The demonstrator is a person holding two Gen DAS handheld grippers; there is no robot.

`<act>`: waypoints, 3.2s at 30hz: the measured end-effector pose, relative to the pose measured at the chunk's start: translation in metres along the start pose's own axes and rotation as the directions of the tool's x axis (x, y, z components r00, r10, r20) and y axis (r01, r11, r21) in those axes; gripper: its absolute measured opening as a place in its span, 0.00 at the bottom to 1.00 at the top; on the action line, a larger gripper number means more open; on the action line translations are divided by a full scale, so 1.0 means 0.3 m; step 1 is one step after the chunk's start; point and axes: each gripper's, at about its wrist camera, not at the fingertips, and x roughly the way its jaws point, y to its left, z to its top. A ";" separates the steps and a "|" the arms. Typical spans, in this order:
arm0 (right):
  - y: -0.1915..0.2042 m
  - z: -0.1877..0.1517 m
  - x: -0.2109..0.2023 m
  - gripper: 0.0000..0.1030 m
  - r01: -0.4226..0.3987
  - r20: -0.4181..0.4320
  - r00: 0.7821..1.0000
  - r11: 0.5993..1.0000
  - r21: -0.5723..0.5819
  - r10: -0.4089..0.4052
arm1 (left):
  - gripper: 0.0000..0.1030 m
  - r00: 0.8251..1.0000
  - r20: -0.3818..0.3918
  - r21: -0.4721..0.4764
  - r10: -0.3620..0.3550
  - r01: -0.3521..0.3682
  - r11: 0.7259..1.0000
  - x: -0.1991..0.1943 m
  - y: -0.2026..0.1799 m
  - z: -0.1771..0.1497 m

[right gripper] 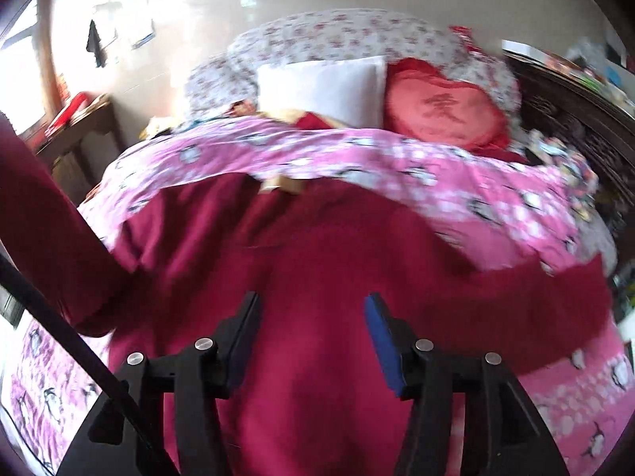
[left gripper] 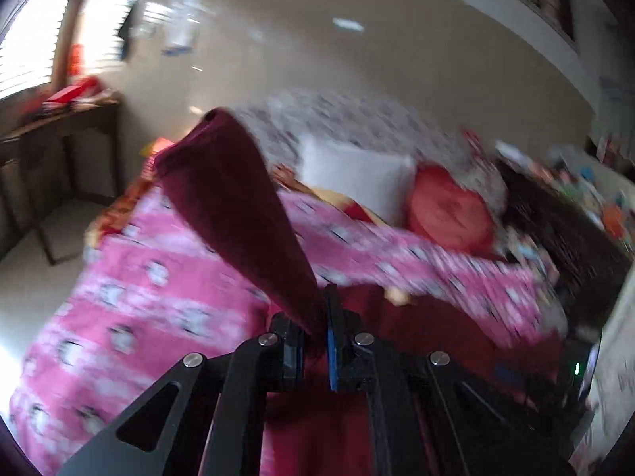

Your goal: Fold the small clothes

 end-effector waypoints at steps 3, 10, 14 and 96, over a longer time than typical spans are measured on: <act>-0.120 -0.020 -0.022 0.57 0.043 -0.011 0.999 0.998 0.045 -0.043 | 0.08 0.992 -0.099 0.057 -0.083 0.089 0.994 0.126 -0.200 -0.127; -0.353 -0.072 -0.051 0.61 0.095 -0.048 0.995 0.979 0.178 -0.088 | 0.23 0.917 -0.346 0.192 -0.200 0.278 0.941 0.273 -0.442 -0.363; -0.375 -0.082 -0.074 0.75 0.049 -0.031 0.999 0.974 0.221 -0.044 | 0.88 0.911 -0.317 0.222 -0.264 0.341 0.913 0.103 -0.350 -0.332; -0.185 0.122 0.106 0.48 0.038 0.046 0.998 0.995 0.090 -0.042 | 0.92 0.937 -0.291 0.050 0.195 -0.188 0.981 0.242 0.298 -0.276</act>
